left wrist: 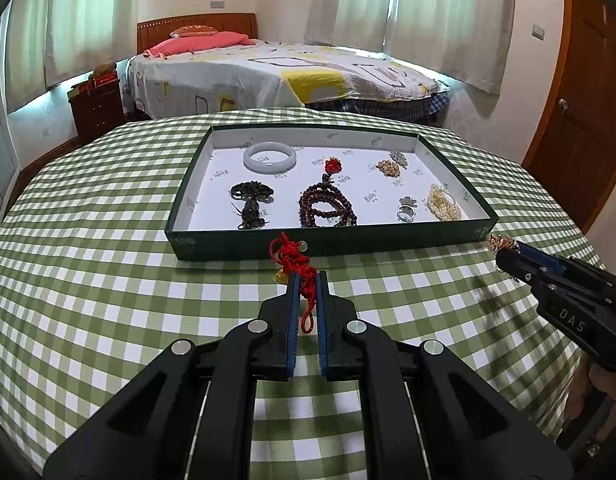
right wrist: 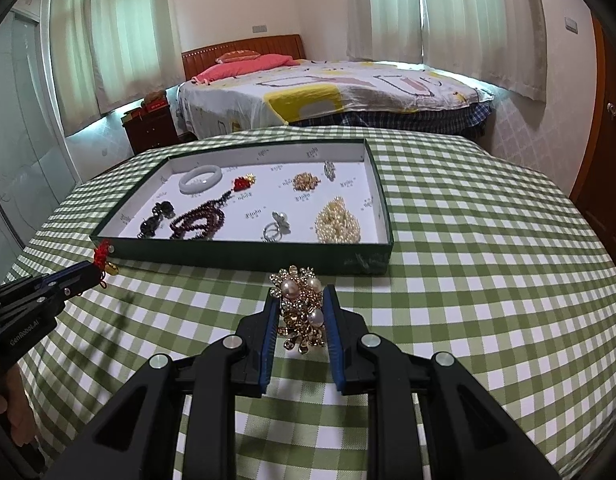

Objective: Organize jewelry
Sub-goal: 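Carry the pearl brooch with the right tool while the left tool carries the tassel over the tray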

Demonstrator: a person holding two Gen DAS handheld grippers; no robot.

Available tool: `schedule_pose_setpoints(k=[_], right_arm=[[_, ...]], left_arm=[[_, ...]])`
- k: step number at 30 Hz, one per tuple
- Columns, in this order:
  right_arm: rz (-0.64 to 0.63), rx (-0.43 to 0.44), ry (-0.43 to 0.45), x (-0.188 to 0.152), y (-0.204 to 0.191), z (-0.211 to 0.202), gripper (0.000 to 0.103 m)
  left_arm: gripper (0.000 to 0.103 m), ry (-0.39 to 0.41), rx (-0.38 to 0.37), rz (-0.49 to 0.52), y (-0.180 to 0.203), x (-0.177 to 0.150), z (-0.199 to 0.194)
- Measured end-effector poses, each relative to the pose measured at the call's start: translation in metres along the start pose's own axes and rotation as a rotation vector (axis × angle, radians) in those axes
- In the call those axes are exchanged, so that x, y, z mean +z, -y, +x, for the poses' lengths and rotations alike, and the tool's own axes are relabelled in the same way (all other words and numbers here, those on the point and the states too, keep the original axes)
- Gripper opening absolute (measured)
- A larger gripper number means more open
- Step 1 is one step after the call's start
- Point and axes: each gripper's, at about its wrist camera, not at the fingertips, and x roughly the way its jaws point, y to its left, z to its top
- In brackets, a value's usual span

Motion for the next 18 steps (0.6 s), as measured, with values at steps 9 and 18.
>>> schedule_pose_setpoints(k=[9, 18], right_arm=[[-0.013, 0.017, 0.04, 0.011, -0.009, -0.016, 0.023], [-0.019, 0.046, 0.094, 0.034, -0.017, -0.028, 0.023]], left_arm=[[0.008, 0.042, 0.003, 0.011, 0.001, 0.005, -0.017], [0.008, 0.111, -0.016, 0.023, 0.005, 0.027, -0.035]])
